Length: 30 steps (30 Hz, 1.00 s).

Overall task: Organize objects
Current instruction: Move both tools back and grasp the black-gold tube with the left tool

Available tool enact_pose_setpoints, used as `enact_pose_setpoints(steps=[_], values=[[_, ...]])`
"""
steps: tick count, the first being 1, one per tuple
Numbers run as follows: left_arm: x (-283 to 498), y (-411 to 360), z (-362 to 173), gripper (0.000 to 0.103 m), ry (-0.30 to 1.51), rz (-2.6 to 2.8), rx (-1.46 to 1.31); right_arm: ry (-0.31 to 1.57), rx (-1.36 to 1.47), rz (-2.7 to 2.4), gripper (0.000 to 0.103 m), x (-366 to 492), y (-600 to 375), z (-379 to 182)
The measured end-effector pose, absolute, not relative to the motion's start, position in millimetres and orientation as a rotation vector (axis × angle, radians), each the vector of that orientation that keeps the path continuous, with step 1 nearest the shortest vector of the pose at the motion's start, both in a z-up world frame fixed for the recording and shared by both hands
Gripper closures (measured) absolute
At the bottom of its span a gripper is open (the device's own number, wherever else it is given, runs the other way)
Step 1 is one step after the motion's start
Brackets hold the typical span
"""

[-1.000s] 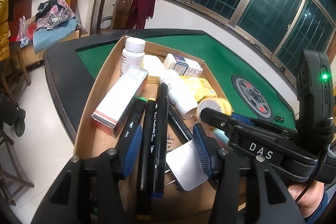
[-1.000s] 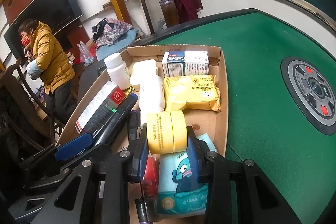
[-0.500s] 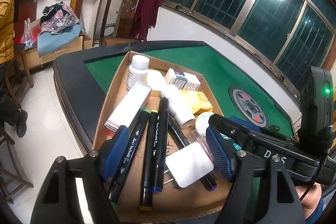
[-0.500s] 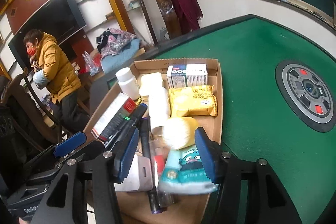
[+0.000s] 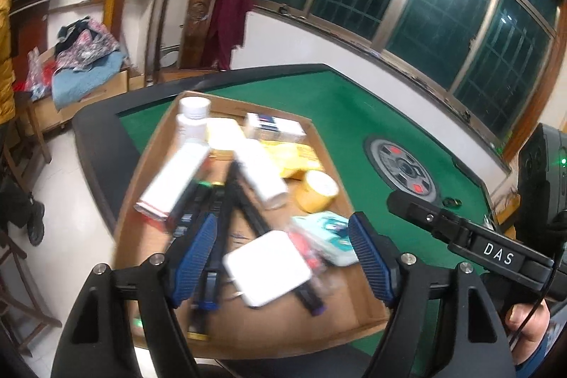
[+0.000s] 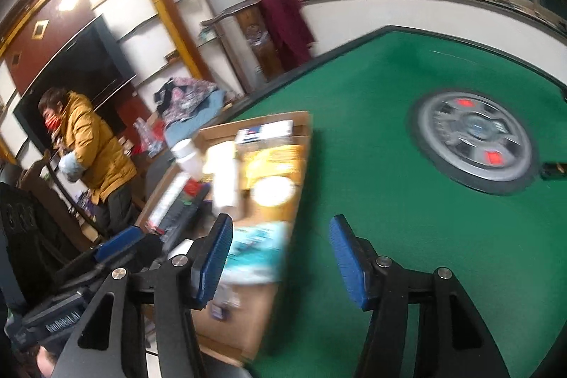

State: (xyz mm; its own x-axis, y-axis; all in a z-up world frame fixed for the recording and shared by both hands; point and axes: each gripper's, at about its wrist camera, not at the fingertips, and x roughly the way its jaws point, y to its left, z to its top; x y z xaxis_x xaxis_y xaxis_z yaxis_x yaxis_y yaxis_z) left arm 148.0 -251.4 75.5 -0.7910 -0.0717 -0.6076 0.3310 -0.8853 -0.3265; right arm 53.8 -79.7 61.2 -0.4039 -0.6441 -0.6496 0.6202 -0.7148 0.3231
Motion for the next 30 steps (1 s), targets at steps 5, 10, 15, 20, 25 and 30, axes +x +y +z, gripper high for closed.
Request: enact_pose_setpoints(steps=[5,10,15,20,25,30], values=[[114,-202,82,0.027,0.511,-2.809,0.988,-0.160,1.069,-2.232,0.041,24,-2,57],[63,-137,88,0.027,0.362,-2.939,1.093,-0.336,1.073,-2.392,0.041,-6,95,64],[2,-58,87,0.027,0.104,-3.059,1.234,-0.514,1.048,-2.646,0.038,-34,199,68],[-56,16,77,0.027,-0.145,-3.142,1.307,-0.524,1.048,-2.830,0.037,-55,254,59],[-117,59,52,0.027,-0.366,-3.137,1.342,-0.600,1.108,-2.853,0.037,-68,272,43],[-161,67,34,0.027,-0.303,-3.119,1.465,-0.629,1.071,-2.853,0.037,-65,273,46]])
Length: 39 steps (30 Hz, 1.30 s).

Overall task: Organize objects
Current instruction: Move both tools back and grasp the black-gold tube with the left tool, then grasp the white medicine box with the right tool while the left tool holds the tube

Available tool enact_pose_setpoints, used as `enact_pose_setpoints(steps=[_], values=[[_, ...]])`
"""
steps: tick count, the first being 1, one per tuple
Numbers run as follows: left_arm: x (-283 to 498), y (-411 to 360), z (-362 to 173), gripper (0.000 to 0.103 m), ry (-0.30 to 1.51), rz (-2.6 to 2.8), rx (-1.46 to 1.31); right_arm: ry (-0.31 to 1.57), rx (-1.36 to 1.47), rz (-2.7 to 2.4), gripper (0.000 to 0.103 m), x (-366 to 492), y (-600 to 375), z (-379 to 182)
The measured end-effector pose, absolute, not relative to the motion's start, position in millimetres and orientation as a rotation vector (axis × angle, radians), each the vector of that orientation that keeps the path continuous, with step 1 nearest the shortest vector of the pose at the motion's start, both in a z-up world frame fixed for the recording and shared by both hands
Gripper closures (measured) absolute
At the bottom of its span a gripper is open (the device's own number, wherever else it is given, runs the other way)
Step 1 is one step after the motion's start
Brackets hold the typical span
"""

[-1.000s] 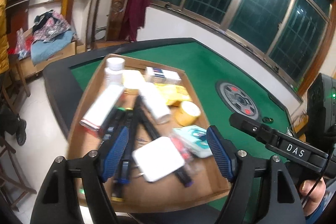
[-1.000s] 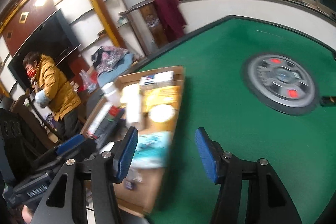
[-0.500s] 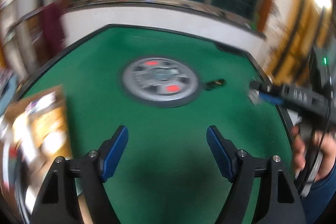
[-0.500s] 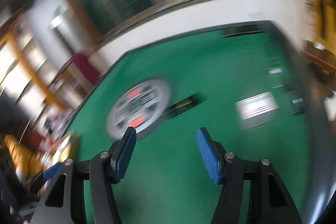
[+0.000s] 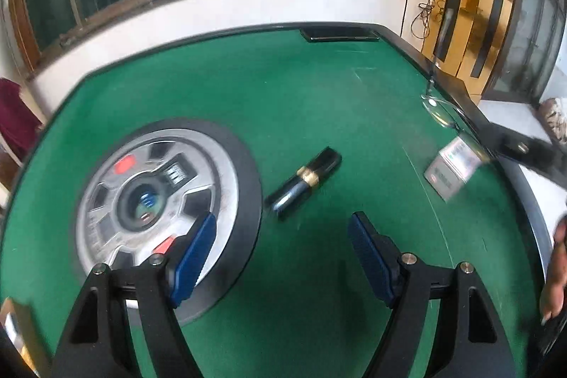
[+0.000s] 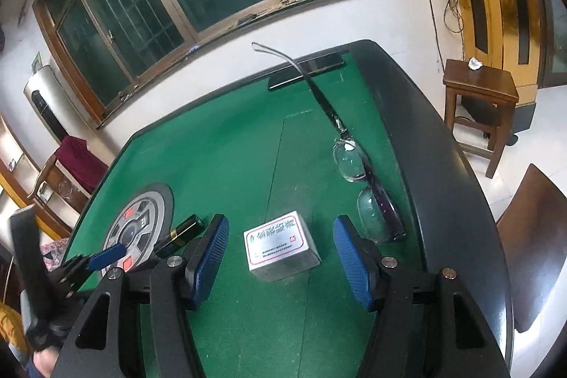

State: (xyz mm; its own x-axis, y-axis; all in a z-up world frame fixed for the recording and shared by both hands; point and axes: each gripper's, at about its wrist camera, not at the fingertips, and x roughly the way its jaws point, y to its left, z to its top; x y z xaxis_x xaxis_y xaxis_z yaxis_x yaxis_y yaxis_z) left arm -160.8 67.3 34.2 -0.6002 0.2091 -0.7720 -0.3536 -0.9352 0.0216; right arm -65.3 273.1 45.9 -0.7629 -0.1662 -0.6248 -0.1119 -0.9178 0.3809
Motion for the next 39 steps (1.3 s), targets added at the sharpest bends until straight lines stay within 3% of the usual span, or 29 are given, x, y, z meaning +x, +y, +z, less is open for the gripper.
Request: enact_pose_setpoints(steps=[6,10,13,19,26,29,39], values=[[-196,78,18,0.031,0.163,2.513,-1.247,-0.691,1.103,-2.823,0.037,-69,283,36],[-199,89,10,0.074,0.151,2.500,-1.262,-0.655,1.110,-2.832,0.036,-70,281,35],[-188,97,8,0.086,0.217,2.522,-1.251,-0.621,1.117,-2.836,0.036,-71,276,33],[-159,94,9,0.086,0.205,2.558,-1.275,-0.519,1.116,-2.859,0.034,-74,269,31],[-125,80,11,0.086,0.146,2.601,-1.277,-0.271,1.222,-2.888,0.034,-84,245,16],[-114,73,12,0.086,0.124,2.601,-1.289,-0.218,1.315,-2.871,0.052,-90,244,6],[-73,42,13,0.086,0.067,2.675,-1.294,-0.151,1.158,-2.848,0.054,-72,218,22]])
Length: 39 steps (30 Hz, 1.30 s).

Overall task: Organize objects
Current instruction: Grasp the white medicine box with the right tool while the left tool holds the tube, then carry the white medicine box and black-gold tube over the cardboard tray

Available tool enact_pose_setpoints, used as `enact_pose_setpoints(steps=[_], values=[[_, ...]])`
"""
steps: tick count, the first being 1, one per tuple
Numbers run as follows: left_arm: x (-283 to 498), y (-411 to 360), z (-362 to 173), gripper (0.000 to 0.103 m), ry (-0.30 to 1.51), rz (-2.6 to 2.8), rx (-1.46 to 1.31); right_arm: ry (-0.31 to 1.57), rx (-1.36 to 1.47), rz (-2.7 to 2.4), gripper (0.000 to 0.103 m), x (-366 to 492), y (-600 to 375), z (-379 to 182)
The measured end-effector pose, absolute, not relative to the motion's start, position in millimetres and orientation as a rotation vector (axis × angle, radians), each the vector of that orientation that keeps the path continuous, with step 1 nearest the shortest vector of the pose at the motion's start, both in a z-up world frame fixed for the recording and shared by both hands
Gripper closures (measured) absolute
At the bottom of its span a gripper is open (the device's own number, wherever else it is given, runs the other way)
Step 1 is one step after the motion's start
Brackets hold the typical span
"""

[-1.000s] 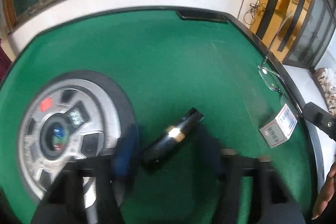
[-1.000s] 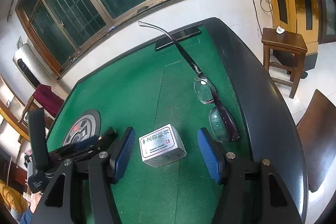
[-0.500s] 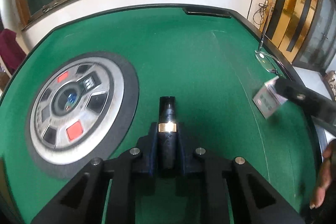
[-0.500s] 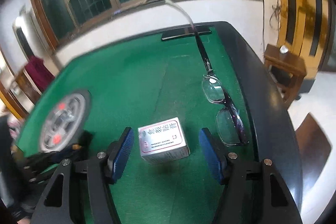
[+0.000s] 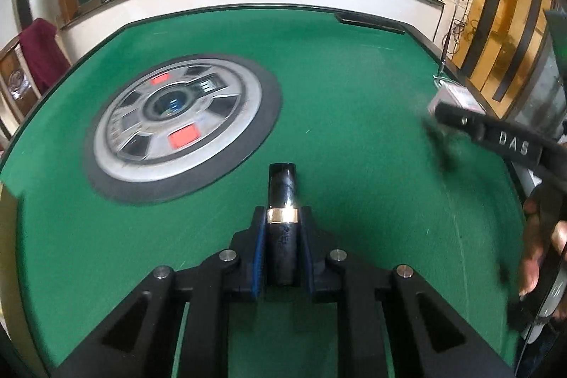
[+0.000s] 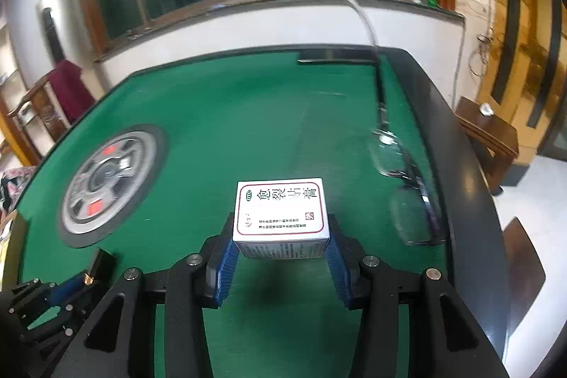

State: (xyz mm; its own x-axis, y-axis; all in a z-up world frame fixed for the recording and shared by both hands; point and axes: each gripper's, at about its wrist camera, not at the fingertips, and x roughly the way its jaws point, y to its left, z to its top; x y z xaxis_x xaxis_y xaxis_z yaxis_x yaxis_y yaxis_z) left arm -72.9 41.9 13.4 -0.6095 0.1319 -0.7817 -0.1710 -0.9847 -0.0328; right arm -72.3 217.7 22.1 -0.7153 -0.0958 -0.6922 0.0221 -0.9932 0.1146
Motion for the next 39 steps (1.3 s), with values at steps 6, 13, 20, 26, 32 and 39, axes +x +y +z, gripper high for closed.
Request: enact_pose_setpoints(steps=[6,13,20,26,32,39], values=[[-40,20,28,0.086,0.063,2.771,-1.222,-0.084,1.051,-2.778,0.054,-55,183,30],[-2,-1,48,0.086,0.090,2.865,-1.122,-0.059,0.995,-2.690,0.054,-34,149,33],[29,-17,62,0.086,0.112,2.926,-1.048,-0.006,0.949,-2.607,0.053,-6,111,37],[49,-32,70,0.086,0.090,2.965,-1.013,0.023,0.924,-2.565,0.053,10,88,41],[66,-49,80,0.086,0.064,3.012,-0.961,0.020,0.933,-2.518,0.053,24,71,42],[82,-75,87,0.086,0.001,3.059,-0.936,0.049,0.900,-2.458,0.053,40,35,50]])
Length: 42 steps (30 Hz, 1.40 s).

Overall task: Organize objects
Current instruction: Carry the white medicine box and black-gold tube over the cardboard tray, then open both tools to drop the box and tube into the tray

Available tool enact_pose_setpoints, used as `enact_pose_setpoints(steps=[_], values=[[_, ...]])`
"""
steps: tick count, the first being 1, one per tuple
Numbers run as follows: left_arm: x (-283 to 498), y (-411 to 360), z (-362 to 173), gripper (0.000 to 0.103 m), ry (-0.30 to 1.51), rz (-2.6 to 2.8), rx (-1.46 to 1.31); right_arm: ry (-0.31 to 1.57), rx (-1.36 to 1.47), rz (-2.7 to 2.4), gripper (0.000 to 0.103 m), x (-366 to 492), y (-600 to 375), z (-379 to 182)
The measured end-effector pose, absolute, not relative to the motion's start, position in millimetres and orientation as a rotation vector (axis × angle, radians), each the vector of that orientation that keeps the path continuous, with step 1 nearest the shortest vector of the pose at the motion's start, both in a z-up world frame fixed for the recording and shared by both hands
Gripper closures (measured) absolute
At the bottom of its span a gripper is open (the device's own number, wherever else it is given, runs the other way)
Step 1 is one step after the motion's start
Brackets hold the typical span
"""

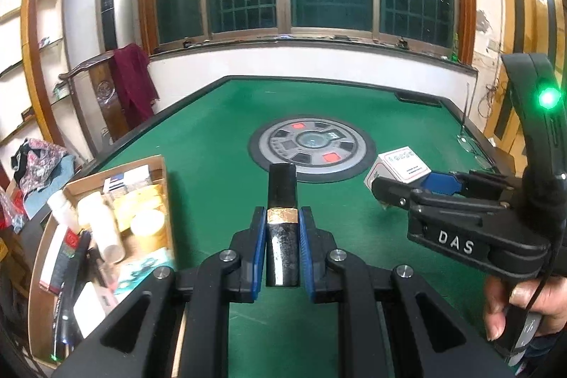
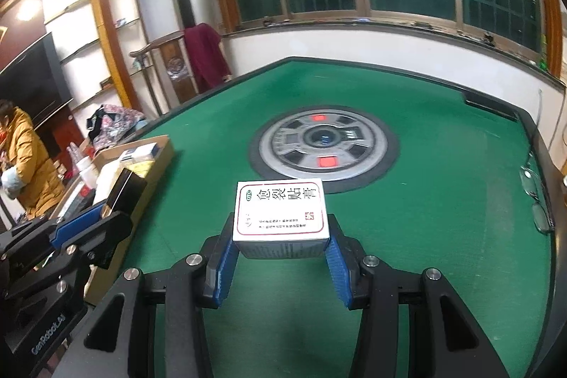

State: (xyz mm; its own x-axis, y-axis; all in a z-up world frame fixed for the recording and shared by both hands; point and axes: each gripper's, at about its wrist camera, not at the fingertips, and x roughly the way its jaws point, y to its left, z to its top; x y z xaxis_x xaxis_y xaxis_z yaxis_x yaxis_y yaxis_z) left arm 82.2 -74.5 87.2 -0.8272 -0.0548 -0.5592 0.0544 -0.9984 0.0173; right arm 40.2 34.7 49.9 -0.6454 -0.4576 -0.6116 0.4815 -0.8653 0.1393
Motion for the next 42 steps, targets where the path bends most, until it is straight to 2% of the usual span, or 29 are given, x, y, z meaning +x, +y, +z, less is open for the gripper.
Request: enact_pose_setpoints(steps=[11,26,42], values=[[111,-136,92,0.086,0.116,-2.858,0.845,0.123,0.844,-2.331,0.053,65,-50,61],[146,-232,65,0.086,0.293,-2.697,0.859,0.230,0.872,-2.188,0.053,75,-157,46],[147,-252,45,0.085,0.362,-2.660,0.900,0.284,1.005,-2.083,0.053,55,-215,27]])
